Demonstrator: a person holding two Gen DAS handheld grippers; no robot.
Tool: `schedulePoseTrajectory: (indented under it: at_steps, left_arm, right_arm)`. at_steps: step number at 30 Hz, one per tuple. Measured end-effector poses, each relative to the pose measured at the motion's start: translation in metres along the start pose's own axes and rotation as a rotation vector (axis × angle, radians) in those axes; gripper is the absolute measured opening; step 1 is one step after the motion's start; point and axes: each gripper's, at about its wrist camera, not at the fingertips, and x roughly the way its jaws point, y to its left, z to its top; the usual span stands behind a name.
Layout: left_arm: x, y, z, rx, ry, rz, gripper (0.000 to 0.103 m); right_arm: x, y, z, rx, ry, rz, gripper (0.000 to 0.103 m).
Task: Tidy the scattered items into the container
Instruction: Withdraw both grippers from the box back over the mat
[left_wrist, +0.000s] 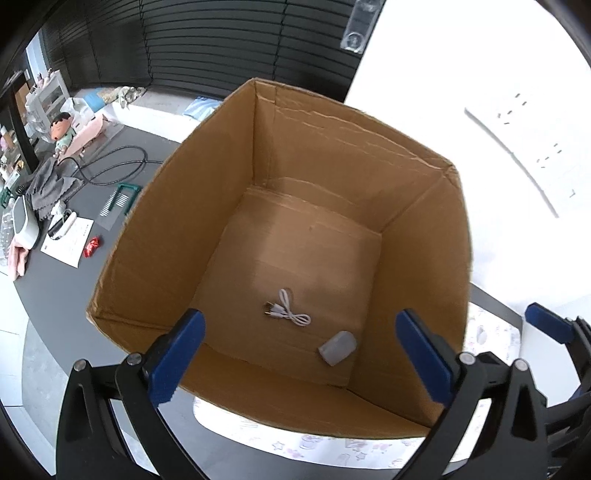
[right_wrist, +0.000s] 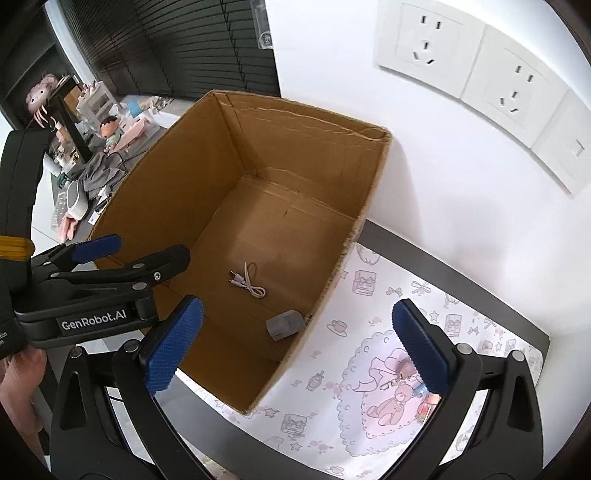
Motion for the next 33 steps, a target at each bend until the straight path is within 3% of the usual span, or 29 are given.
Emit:
schedulePoseTrajectory:
  at_steps: [3,13,16,21,24,31,33]
  left_arm:
    - [-0.004,-0.004,-0.002,-0.020,-0.003,-0.017,0.103]
    - [-0.017,-0.020,-0.014,0.002,-0.055,0.070,0.103]
    - [-0.024,-0.029,-0.019,0.032,-0.091,0.131,0.103]
    - [-0.033,-0.039,-0.025,0.033,-0.123,0.144,0.103]
    - [-0.035,-0.050,-0.027,0.068,-0.108,0.155,0.103]
    - [-0.052,-0.098,-0.040,0.191,-0.165,0.231,0.103]
    - [-0.057,-0.108,-0.044,0.198,-0.178,0.222,0.103]
  right_arm:
    - [-0.007,-0.004,-0.004,-0.002,-0.017,-0.006,0.103]
    - [-0.031,-0.026,-0.019,0.004,-0.051,-0.037,0.103]
    - [-0.037,-0.030,-0.023,0.000,-0.056,-0.034,0.103]
    - [-0.047,-0.042,-0.032,0.014,-0.072,-0.035,0.103]
    - [-0.053,-0.050,-0.039,0.027,-0.076,-0.034,0.103]
    - [-0.065,-0.077,-0.059,0.066,-0.088,-0.059,0.103]
    - [-0.069,-0.084,-0.065,0.077,-0.088,-0.056,0.103]
